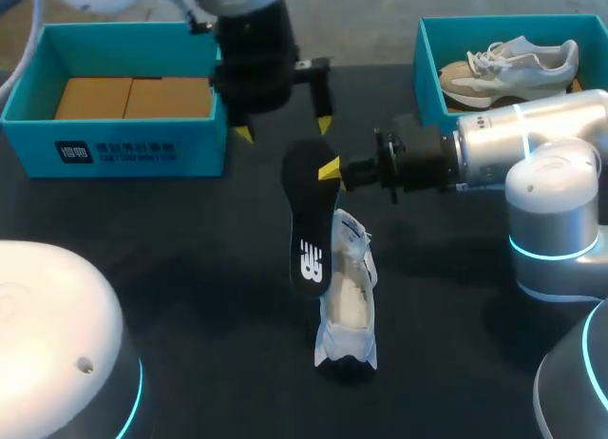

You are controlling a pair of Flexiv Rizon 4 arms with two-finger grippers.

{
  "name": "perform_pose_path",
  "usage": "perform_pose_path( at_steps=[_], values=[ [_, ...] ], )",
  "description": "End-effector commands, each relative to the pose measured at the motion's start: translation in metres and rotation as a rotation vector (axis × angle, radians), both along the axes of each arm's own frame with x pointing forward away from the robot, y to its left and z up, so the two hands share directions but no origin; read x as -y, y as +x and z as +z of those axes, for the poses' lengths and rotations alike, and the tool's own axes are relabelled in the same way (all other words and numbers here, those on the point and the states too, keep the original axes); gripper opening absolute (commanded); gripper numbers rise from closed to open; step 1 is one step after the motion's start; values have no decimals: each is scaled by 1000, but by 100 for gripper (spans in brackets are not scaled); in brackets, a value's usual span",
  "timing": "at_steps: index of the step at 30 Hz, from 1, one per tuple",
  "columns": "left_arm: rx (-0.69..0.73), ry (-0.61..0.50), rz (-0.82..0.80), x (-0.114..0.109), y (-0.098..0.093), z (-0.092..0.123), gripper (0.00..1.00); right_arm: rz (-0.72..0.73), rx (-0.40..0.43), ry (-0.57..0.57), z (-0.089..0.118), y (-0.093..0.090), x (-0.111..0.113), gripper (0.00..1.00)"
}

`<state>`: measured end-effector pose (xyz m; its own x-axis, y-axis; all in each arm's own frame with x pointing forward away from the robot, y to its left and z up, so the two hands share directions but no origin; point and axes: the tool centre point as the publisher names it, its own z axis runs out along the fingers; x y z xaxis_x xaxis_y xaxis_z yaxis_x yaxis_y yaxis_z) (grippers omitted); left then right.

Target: Take the shoe out of the shoebox, open the shoe tongue, remove and reinsert the insole, then place the shoe into the shoebox

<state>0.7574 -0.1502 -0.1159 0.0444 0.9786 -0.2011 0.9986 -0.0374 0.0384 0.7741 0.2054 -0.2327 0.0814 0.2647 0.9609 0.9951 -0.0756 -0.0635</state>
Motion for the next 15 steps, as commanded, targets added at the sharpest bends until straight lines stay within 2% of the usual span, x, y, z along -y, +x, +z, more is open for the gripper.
perform_pose_path(
  at_steps=[1, 4, 9, 15],
  values=[
    [18, -365, -5, -31, -7, -2, 100, -1, -1, -5, 1, -1, -1, 0],
    [14, -448, 5, -39, -6, 0, 100, -1, -1, -5, 1, -1, -1, 0],
    [11, -520, 13, -47, -6, 1, 100, -1, -1, -5, 1, -1, -1, 0],
    [-12, -610, 16, -56, -4, -8, 100, -1, -1, -5, 1, -1, -1, 0]
  ],
)
